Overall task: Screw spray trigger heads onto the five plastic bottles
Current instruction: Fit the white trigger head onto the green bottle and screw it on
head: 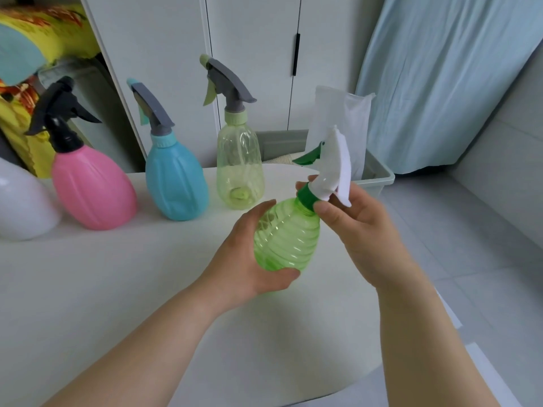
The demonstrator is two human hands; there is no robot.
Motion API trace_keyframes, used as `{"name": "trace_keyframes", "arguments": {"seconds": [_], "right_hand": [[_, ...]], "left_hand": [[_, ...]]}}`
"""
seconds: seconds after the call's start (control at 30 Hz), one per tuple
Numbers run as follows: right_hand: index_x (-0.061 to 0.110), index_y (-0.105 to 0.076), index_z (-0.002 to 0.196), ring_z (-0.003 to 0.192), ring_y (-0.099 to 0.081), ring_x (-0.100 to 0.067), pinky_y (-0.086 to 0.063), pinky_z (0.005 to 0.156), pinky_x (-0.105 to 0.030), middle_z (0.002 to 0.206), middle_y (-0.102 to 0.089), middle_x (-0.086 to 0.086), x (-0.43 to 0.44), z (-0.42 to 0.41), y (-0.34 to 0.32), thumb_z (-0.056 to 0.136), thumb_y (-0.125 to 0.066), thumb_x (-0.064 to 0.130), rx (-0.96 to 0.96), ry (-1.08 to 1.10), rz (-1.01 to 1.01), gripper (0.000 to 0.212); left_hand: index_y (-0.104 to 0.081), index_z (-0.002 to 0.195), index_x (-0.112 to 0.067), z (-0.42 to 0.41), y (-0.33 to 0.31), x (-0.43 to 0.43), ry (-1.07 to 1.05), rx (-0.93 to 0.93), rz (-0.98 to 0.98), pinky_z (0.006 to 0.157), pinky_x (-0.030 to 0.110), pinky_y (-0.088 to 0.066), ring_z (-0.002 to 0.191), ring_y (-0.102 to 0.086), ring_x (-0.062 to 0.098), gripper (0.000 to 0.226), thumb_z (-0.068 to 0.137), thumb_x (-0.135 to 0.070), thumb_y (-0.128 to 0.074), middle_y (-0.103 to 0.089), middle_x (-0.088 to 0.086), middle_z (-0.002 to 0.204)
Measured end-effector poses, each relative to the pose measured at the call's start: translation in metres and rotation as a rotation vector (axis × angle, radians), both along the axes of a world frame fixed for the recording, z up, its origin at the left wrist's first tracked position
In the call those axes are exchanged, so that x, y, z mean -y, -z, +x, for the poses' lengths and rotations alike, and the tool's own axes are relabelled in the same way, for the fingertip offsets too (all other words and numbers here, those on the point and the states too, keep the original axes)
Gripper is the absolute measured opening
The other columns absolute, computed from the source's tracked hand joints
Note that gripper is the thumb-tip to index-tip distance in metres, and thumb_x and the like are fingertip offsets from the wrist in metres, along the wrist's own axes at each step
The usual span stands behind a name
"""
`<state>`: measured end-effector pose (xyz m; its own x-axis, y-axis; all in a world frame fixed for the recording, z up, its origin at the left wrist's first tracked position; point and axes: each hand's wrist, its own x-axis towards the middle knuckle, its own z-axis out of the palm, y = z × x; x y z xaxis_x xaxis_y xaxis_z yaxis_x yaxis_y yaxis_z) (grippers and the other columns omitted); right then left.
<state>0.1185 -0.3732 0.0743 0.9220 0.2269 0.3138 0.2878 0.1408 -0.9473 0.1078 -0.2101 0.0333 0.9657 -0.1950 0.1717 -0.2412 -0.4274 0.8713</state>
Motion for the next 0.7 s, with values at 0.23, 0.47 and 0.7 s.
{"name": "trace_keyframes", "arguments": {"seconds": [0.23,0.47,0.7], "right_hand": [[0.025,-0.048,0.08,0.081,-0.06,-0.011,-0.05,0.079,-0.027,0.084,-0.06,0.003,-0.021,0.0,0.005,0.072,-0.067,0.003,0.006,0.261,-0.014,0.031],[0.047,-0.047,0.095,0.094,-0.053,0.0,-0.043,0.086,-0.019,0.098,-0.055,0.016,-0.032,-0.001,0.005,0.071,-0.055,0.035,-0.028,0.189,-0.127,0.028],[0.035,-0.059,0.091,0.086,-0.06,0.007,-0.048,0.077,-0.011,0.086,-0.069,0.022,-0.025,-0.007,0.001,0.078,-0.053,0.024,-0.025,-0.085,-0.132,0.019]], "left_hand": [[-0.028,0.118,-0.044,0.0,0.004,0.001,-0.001,0.016,-0.028,0.069,-0.01,-0.029,0.094,-0.04,-0.027,0.087,0.053,-0.02,-0.082,-0.042,-0.025,0.11],[-0.026,0.099,-0.058,-0.002,0.004,0.002,0.014,0.016,-0.035,0.069,-0.011,-0.029,0.091,-0.036,-0.034,0.081,0.05,-0.022,-0.081,-0.04,-0.029,0.107],[-0.035,0.097,-0.047,-0.005,0.003,0.0,0.048,0.002,-0.121,0.065,-0.007,-0.034,0.088,-0.044,-0.03,0.068,0.047,-0.021,-0.073,-0.046,-0.027,0.1]]}}
